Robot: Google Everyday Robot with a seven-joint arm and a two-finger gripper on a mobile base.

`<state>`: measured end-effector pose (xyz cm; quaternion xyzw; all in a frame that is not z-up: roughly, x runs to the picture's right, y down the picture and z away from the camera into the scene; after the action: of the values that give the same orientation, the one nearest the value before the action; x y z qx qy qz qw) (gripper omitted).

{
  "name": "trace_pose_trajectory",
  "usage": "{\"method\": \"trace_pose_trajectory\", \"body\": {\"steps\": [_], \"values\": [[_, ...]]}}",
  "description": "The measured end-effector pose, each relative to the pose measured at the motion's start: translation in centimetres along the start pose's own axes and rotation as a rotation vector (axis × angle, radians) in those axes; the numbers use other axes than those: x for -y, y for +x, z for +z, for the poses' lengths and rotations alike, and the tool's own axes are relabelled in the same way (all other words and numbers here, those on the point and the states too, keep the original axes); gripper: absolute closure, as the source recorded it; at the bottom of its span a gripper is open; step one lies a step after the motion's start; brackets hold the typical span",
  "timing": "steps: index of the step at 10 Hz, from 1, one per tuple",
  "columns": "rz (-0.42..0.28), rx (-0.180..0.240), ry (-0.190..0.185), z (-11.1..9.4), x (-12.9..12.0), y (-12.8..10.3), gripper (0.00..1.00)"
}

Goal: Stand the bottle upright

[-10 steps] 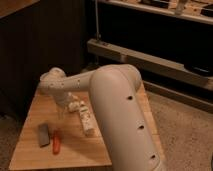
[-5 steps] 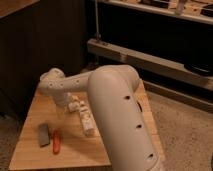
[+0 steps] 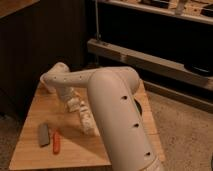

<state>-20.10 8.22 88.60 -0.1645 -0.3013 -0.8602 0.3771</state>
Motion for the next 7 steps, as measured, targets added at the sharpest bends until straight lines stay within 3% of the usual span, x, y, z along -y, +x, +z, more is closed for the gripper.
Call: {"method": "trace_pose_trajectory", "body": {"steps": [3,7], "values": [[0.075,0.044,0.123,3.1,-4.1,-1.5,0.20],[0.131,0.052,0.134,2.2,-6.2,-2.6,0.20]]}}
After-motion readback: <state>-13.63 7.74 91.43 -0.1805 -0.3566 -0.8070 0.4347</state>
